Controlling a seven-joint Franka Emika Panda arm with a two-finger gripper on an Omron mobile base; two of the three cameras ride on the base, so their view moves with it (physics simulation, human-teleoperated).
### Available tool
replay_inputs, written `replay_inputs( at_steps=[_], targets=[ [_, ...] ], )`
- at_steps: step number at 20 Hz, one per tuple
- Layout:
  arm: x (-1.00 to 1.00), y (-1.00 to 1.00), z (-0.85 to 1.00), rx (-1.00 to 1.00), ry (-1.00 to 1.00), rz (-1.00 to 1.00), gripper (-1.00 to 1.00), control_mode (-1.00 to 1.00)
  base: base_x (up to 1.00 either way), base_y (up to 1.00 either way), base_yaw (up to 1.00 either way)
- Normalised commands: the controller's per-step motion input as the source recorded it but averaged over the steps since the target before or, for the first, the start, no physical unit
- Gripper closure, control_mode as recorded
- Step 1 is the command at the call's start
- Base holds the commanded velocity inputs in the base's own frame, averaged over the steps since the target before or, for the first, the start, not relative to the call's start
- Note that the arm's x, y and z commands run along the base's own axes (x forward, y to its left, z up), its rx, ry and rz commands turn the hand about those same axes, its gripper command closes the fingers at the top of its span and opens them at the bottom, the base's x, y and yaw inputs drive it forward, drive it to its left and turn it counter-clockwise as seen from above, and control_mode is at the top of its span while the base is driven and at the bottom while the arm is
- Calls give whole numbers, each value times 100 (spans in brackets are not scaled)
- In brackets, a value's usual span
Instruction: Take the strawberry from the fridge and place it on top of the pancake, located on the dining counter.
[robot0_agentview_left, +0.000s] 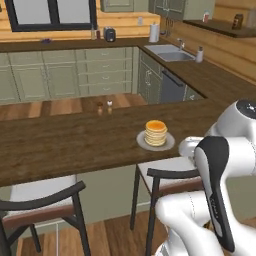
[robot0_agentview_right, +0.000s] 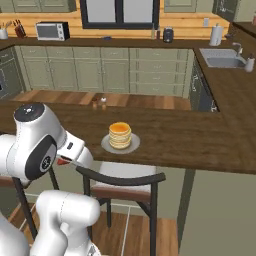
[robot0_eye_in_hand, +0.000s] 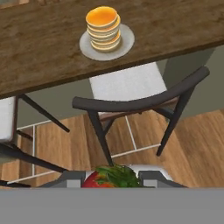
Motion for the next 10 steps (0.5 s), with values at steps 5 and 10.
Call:
replay_inputs(
  at_steps=[5,10],
  targets=[
    [0,0,0,0,0,0,100,100,65,40,23],
    [0,0,0,0,0,0,100,100,71,-54,2]
  ],
)
